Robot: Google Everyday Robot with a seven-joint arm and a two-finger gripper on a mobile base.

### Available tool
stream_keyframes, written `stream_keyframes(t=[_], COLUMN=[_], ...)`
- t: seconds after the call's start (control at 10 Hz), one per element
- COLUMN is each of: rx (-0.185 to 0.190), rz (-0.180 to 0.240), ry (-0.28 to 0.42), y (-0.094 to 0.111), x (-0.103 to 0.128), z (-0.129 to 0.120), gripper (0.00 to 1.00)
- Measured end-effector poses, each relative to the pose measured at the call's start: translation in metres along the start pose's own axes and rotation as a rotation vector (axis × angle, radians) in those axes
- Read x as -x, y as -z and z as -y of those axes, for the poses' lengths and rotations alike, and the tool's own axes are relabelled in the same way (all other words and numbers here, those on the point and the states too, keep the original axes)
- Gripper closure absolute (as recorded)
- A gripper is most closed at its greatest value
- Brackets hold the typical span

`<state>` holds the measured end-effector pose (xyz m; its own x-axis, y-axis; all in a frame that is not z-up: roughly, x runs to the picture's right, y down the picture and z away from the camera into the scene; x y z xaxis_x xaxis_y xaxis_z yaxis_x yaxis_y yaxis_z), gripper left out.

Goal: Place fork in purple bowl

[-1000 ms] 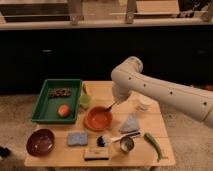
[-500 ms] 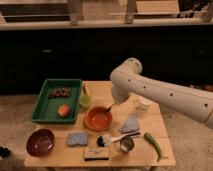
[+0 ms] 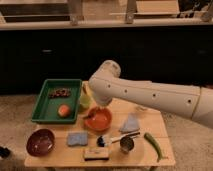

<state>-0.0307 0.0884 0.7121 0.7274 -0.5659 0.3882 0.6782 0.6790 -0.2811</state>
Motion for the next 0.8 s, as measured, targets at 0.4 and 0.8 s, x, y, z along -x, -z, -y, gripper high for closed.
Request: stream_keyframes(t=[0.4,0.8], rx=[0.009,0.02], rz=[0.056,0.086], ry=[0.127,0.204], y=[-0.004,-0.01], x=[0.047,0.083], z=[0.02,0.034], gripper=[0.98,0.98])
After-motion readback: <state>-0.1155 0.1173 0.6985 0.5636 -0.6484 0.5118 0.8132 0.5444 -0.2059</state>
